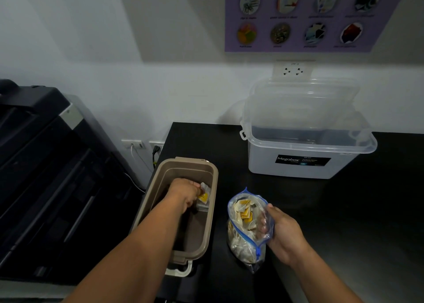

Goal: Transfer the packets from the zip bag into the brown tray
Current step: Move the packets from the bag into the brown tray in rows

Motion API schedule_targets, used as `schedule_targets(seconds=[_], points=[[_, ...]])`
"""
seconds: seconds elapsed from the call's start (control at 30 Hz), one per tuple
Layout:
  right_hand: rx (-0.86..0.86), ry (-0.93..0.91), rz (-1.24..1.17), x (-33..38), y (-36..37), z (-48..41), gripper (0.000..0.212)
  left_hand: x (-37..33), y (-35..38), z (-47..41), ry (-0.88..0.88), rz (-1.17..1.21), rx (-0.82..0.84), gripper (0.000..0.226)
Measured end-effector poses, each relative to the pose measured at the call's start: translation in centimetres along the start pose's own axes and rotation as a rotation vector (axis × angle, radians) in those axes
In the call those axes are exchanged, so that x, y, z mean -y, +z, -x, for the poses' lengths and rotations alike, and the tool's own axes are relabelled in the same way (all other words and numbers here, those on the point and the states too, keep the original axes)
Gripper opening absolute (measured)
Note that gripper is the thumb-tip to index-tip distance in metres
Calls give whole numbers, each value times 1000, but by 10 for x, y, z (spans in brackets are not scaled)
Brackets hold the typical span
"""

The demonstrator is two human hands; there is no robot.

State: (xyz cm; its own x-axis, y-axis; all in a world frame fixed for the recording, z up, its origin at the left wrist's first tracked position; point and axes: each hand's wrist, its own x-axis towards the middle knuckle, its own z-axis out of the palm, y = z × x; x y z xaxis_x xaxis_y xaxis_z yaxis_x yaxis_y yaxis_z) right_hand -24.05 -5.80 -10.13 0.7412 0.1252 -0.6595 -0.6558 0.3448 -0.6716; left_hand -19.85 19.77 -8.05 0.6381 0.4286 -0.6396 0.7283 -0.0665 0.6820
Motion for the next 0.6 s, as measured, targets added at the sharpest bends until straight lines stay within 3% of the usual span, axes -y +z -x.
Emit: schedule_targets(seconds=[0.17,0.4,0.6], points=[[-5,7,2,0,1,0,33,-1,3,1,-12,-101,43,13],[-6,15,7,1,0,1,33,-3,3,-1,134,-433,61,20],[-4,1,17,1,0,2,34,-12,-12,4,230,-514,-101,13]])
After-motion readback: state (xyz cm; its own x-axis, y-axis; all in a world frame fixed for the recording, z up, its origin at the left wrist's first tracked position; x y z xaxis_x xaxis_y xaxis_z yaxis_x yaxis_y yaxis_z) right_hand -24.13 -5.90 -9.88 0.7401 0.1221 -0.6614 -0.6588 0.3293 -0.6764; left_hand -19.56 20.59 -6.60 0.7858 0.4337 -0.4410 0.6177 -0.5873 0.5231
